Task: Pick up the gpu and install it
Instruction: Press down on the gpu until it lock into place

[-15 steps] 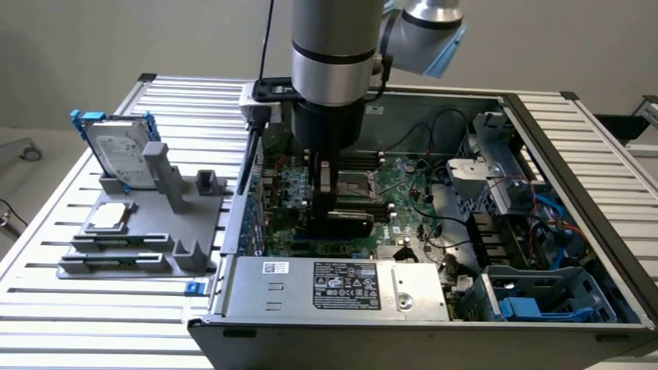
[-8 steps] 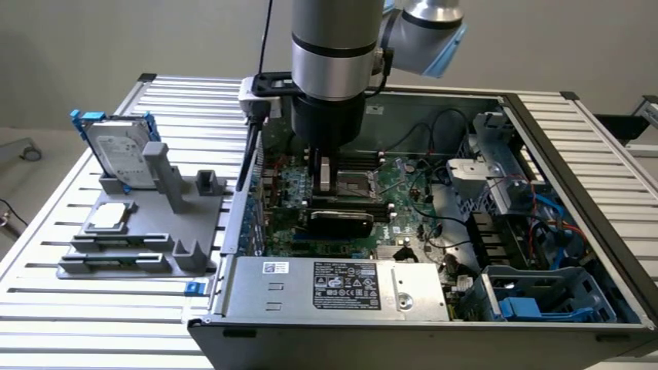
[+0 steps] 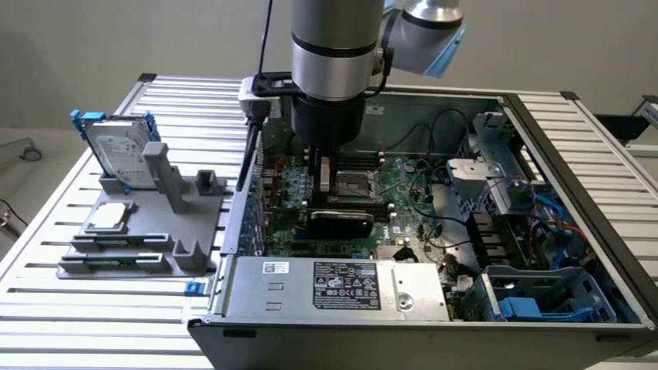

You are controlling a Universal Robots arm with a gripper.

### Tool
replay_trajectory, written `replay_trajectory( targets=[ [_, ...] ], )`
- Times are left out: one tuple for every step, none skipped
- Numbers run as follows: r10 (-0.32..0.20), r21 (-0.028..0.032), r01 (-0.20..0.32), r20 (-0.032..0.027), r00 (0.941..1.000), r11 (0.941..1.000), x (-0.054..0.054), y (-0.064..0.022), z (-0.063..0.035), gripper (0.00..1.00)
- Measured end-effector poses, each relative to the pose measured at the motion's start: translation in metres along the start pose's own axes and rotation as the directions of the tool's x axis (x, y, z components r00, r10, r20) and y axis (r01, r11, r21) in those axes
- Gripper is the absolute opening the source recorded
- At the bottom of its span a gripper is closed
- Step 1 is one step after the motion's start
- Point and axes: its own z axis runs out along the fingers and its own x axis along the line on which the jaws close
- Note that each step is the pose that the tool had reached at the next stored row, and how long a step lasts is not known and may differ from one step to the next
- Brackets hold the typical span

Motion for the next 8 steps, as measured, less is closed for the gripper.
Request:
replay_trajectory(
  targets=[
    [0.000,0.0000,0.000,0.0000,1.0000,1.0000,0.0000,0.0000,0.0000,0.11],
    [0.000,-0.0001,0.000,0.0000,1.0000,1.0000,0.0000,0.0000,0.0000,0.11],
    [0.000,-0.0001,0.000,0.0000,1.0000,1.0000,0.0000,0.0000,0.0000,0.11],
    [0.000,-0.0001,0.000,0.0000,1.0000,1.0000,0.0000,0.0000,0.0000,0.11],
    [0.000,-0.0002,0.000,0.0000,1.0000,1.0000,0.0000,0.0000,0.0000,0.11],
    [0.000,-0.0002,0.000,0.0000,1.0000,1.0000,0.0000,0.0000,0.0000,0.11],
    [0.000,-0.0002,0.000,0.0000,1.0000,1.0000,0.0000,0.0000,0.0000,0.11],
    [0.000,-0.0003,0.000,0.0000,1.0000,1.0000,0.0000,0.0000,0.0000,0.11]
  ],
)
